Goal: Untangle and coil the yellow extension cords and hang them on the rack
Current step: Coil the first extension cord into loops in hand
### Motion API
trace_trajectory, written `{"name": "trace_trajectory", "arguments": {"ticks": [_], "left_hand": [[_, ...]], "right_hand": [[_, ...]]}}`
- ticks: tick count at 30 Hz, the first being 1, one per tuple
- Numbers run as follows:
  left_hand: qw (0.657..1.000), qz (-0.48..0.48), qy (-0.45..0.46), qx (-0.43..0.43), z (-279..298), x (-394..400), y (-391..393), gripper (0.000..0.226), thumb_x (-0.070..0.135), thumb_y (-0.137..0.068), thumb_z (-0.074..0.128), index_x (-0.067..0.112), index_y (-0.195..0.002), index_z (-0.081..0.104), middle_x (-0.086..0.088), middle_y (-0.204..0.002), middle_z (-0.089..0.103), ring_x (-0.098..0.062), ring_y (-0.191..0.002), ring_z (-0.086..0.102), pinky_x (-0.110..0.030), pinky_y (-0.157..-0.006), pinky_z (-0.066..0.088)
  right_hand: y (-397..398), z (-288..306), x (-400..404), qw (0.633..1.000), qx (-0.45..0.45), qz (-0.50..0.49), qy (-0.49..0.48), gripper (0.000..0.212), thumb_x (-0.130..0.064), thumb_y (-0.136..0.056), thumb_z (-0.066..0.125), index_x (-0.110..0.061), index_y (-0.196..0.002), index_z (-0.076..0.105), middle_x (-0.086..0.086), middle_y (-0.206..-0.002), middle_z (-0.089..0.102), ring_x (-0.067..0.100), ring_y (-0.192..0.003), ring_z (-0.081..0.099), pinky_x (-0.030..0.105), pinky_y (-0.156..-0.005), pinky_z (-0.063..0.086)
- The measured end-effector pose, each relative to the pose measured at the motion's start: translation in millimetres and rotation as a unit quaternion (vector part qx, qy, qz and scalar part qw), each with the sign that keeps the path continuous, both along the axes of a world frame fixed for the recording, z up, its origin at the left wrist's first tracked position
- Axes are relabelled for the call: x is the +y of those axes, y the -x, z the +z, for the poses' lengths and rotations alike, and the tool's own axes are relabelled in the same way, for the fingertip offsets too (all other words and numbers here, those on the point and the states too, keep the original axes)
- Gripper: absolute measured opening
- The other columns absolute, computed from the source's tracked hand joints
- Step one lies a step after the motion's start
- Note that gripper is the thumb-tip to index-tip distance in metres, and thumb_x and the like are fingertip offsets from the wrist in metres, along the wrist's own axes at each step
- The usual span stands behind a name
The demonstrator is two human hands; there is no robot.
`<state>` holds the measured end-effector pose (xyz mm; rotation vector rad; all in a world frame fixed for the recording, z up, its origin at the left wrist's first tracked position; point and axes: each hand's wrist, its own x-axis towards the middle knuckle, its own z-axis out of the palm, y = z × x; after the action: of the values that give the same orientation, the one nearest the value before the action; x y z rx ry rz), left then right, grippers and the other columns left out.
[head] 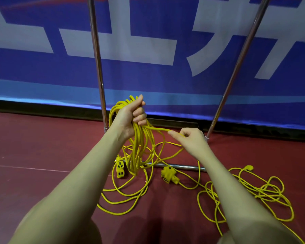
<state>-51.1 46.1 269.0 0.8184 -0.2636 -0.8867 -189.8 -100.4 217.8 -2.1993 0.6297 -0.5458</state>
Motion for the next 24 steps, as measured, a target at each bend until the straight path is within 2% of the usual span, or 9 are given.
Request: {"name": "trace_trajectory", "arguments": {"ticks": [4, 6, 8, 10, 13, 17, 19, 21, 24], "left_hand": [[1.0, 0.001, 0.006, -0.022, 0.8, 0.4, 3.0, 0.032, 0.024, -0.101, 0.036, 0.01, -0.077, 0.052, 0.008, -0.037, 0.03, -0.004, -0.031, 0.034, -0.015, -0.04, 0.037], [1.0, 0.0, 0.01, -0.027, -0.7, -0.6, 5.4, 0.029, 0.021, -0.101, 0.038, 0.008, -0.081, 0.055, 0.007, -0.039, 0.035, -0.006, -0.037, 0.043, -0.019, -0.049, 0.048], [0.999, -0.006, 0.015, -0.033, -2.5, -1.2, 6.7, 0.025, 0.018, -0.101, 0.037, 0.007, -0.088, 0.056, 0.007, -0.044, 0.043, -0.005, -0.036, 0.042, -0.02, -0.048, 0.048], [0.999, -0.019, 0.02, -0.042, -3.4, -1.3, 8.2, 0.024, 0.016, -0.101, 0.035, 0.007, -0.091, 0.056, 0.007, -0.049, 0.049, -0.002, -0.032, 0.035, -0.017, -0.042, 0.041], [0.995, -0.059, 0.002, -0.076, -3.0, -0.1, 12.6, 0.021, 0.018, -0.096, 0.04, 0.008, -0.085, 0.055, 0.008, -0.042, 0.039, -0.001, -0.027, 0.026, -0.016, -0.037, 0.033], [0.96, -0.116, -0.094, -0.236, -4.9, 3.1, 22.8, 0.021, 0.019, -0.084, 0.054, 0.0, -0.075, 0.057, 0.003, -0.036, 0.037, -0.006, -0.026, 0.027, -0.019, -0.038, 0.034], [0.933, -0.135, -0.135, -0.304, -8.5, 2.0, 26.4, 0.021, 0.009, -0.09, 0.053, -0.001, -0.072, 0.06, -0.004, -0.043, 0.052, -0.009, -0.029, 0.035, -0.02, -0.042, 0.04], [0.916, -0.163, -0.157, -0.33, -12.4, 0.0, 29.4, 0.017, 0.003, -0.091, 0.053, -0.001, -0.077, 0.062, -0.009, -0.062, 0.068, -0.014, -0.04, 0.055, -0.021, -0.049, 0.05], [0.932, -0.193, -0.147, -0.269, -20.6, -4.7, 36.1, 0.012, -0.006, -0.09, 0.051, -0.003, -0.087, 0.062, -0.012, -0.076, 0.072, -0.02, -0.066, 0.071, -0.026, -0.068, 0.058]], "right_hand": [[-2.6, -0.7, -2.2, 0.994, -0.045, -0.032, -0.097, 0.056, -0.039, -0.076, 0.075, -0.018, -0.046, 0.033, -0.005, -0.042, 0.027, 0.014, -0.045, 0.032, 0.027, -0.05, 0.029], [-2.7, 2.8, -5.9, 0.984, -0.061, -0.054, -0.161, 0.051, -0.035, -0.076, 0.076, -0.018, -0.051, 0.036, -0.006, -0.043, 0.024, 0.013, -0.04, 0.026, 0.024, -0.044, 0.024], [-2.4, 6.1, -10.0, 0.964, -0.063, -0.056, -0.252, 0.044, -0.029, -0.076, 0.077, -0.018, -0.055, 0.04, -0.006, -0.043, 0.022, 0.009, -0.035, 0.021, 0.018, -0.038, 0.018], [-2.0, 7.7, -11.1, 0.933, -0.071, -0.045, -0.35, 0.036, -0.02, -0.079, 0.074, -0.017, -0.06, 0.044, -0.008, -0.044, 0.021, 0.004, -0.034, 0.017, 0.015, -0.035, 0.015], [-1.0, 12.2, -9.7, 0.891, -0.093, -0.031, -0.444, 0.023, -0.011, -0.085, 0.066, -0.014, -0.071, 0.049, -0.011, -0.041, 0.022, 0.001, -0.031, 0.017, 0.012, -0.032, 0.013], [-0.2, 30.3, -10.1, 0.788, -0.184, -0.02, -0.587, 0.016, -0.012, -0.093, 0.051, -0.009, -0.078, 0.051, -0.003, -0.044, 0.04, 0.003, -0.031, 0.026, 0.013, -0.031, 0.021], [1.7, 41.0, -8.5, 0.741, -0.221, -0.005, -0.634, 0.02, -0.017, -0.095, 0.047, -0.005, -0.081, 0.053, 0.005, -0.053, 0.048, 0.007, -0.038, 0.035, 0.014, -0.036, 0.029], [4.0, 50.5, -4.6, 0.709, -0.246, 0.028, -0.66, 0.021, -0.022, -0.089, 0.049, -0.002, -0.086, 0.053, 0.011, -0.063, 0.053, 0.011, -0.045, 0.043, 0.017, -0.043, 0.038], [6.2, 58.3, 0.4, 0.687, -0.269, 0.072, -0.671, 0.035, -0.032, -0.078, 0.053, -0.001, -0.093, 0.053, 0.014, -0.073, 0.054, 0.015, -0.054, 0.044, 0.022, -0.05, 0.042]]}}
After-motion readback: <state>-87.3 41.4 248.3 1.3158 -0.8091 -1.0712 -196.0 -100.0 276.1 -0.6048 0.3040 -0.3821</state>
